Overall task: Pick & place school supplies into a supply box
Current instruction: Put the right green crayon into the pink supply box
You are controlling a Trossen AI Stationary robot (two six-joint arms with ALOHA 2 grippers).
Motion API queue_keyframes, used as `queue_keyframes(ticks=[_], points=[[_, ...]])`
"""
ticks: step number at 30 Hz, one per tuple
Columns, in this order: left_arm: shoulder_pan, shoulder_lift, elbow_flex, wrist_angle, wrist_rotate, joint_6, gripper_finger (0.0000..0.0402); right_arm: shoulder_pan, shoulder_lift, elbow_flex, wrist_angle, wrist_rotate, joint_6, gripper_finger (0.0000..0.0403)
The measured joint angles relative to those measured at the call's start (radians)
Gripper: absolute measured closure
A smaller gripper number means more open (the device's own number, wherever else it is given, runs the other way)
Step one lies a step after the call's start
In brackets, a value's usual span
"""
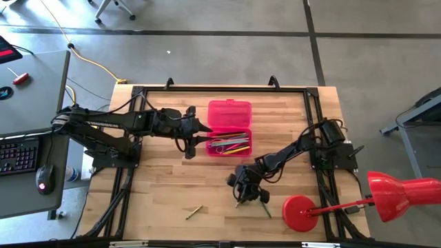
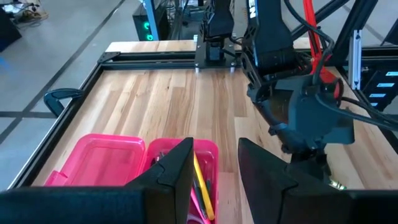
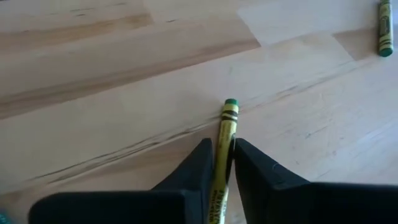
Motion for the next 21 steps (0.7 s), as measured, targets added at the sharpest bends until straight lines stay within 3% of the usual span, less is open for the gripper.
queue_keyframes(ticks=[7,14,18,21], points=[[0.000,0.000,0.000,-0.001,0.001,-0.034,0.0245,-0.002,0.054,0.000,0.065,-0.045,0.001,0.0394],[0.000,-0.002,0.000,-0.045,-0.008,-0.075,0.0245,0.000,0.005,-0.001,0.096,-0.021,0.047,0.0393],[0.000,-0.002,0.000,-0.046,-0.013,-0.075,0.0245,-0.022,-0.098,-0.002,0.081,0.071,0.027,0.0398],[0.000,-0.002,0.000,-0.046,-0.014,-0.076,0.0245,-0.046,-0.189,-0.002,0.022,0.225,-0.019,0.0394]])
